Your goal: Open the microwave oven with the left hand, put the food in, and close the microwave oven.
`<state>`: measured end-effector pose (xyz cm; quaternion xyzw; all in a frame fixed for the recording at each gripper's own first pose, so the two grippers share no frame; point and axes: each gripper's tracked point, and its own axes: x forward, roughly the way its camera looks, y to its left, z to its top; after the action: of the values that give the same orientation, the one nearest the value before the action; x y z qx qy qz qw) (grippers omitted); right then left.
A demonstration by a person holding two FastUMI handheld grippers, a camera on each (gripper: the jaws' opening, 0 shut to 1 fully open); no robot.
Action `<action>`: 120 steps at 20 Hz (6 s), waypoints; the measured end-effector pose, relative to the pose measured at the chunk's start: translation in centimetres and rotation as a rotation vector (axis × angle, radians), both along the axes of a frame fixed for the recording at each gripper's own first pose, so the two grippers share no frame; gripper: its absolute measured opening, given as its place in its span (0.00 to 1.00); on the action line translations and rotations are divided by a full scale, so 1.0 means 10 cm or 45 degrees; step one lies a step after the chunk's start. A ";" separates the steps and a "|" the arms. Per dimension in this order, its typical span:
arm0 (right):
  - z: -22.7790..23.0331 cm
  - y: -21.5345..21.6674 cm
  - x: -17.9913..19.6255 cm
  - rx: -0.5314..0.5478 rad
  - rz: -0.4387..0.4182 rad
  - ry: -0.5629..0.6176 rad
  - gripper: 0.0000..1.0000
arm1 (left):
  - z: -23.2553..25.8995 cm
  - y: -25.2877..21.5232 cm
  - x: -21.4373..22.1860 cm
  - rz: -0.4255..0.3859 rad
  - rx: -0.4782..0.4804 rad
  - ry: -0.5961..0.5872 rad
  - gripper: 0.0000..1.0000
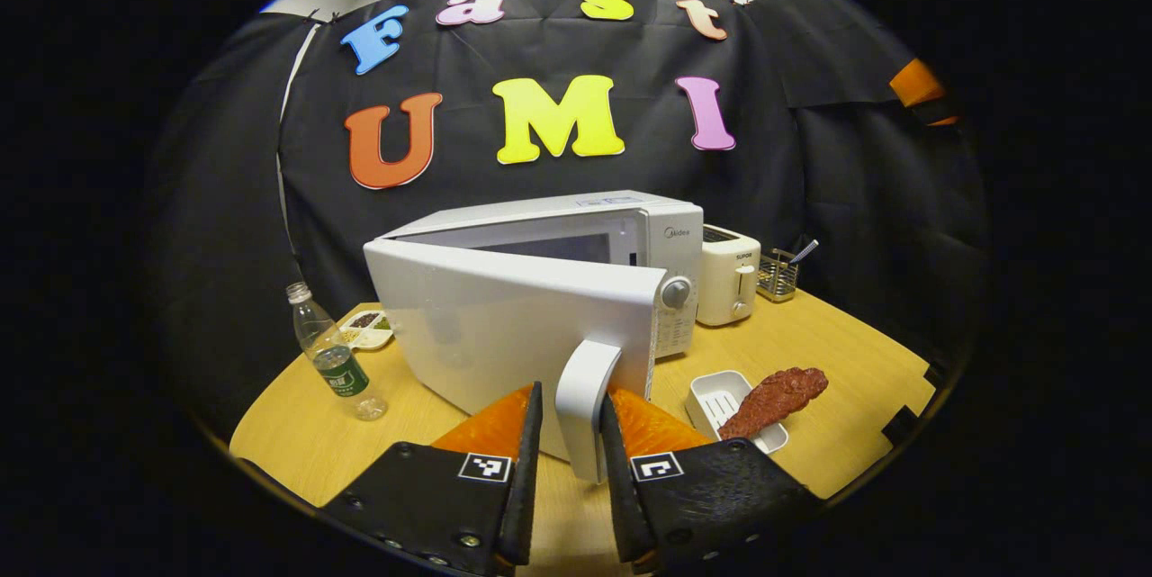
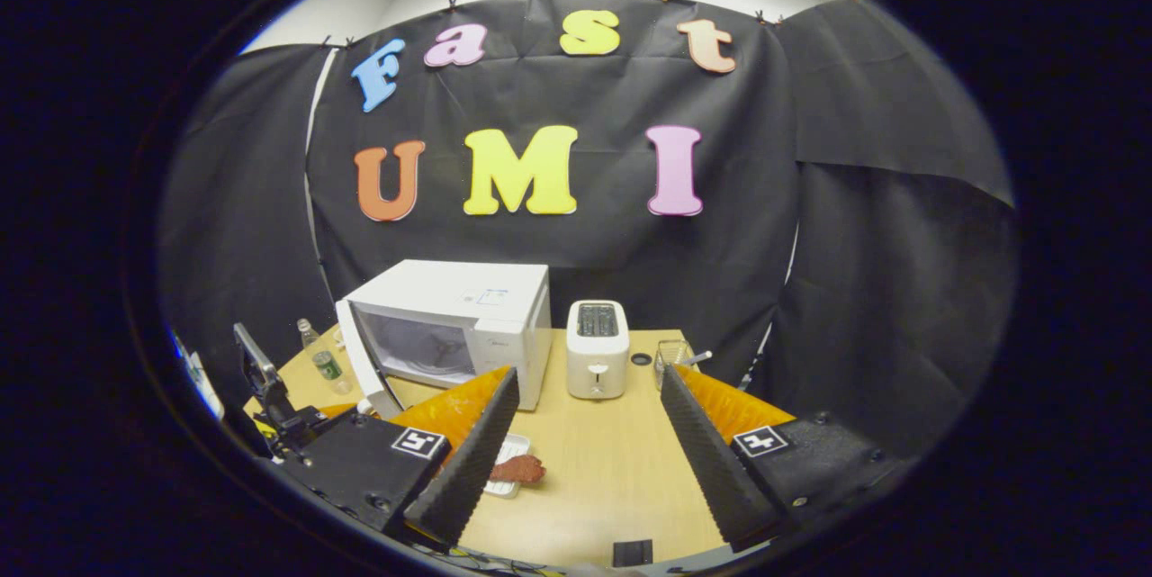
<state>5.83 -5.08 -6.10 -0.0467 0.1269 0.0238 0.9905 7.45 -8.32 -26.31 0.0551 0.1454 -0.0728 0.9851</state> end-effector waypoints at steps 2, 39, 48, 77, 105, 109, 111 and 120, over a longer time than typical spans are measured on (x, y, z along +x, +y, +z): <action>-0.03 0.10 -0.04 -0.014 0.017 -0.001 1.00 | 0.00 0.12 -0.08 0.016 -0.013 0.011 0.42; -2.48 0.52 0.50 0.196 0.126 0.526 1.00 | 0.82 2.36 -1.35 0.511 0.062 -0.033 0.92; -3.13 0.65 0.88 0.601 0.363 0.957 0.54 | 1.28 1.47 -0.92 0.514 0.183 -0.087 0.92; -1.78 3.20 2.00 1.000 0.318 0.303 0.14 | 1.34 1.84 -1.15 0.272 0.144 -0.058 0.92; -2.83 3.30 3.39 0.471 -0.147 0.077 0.77 | 0.92 2.57 -0.87 0.346 0.144 -0.040 0.92; -2.61 3.32 3.05 0.420 -0.053 0.108 0.80 | 0.98 2.52 -0.82 0.338 0.121 -0.058 0.92; -2.34 3.32 2.79 0.381 0.016 0.091 0.80 | 1.04 2.51 -0.80 0.332 0.108 -0.080 0.92; -0.95 2.33 1.42 0.103 0.066 -0.002 0.99 | 1.38 2.57 -0.72 0.303 0.075 -0.211 0.92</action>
<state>19.98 18.25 -15.64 -0.0099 0.1240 0.0547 0.9907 0.27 17.40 -12.46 0.0722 0.0713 0.0536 0.9934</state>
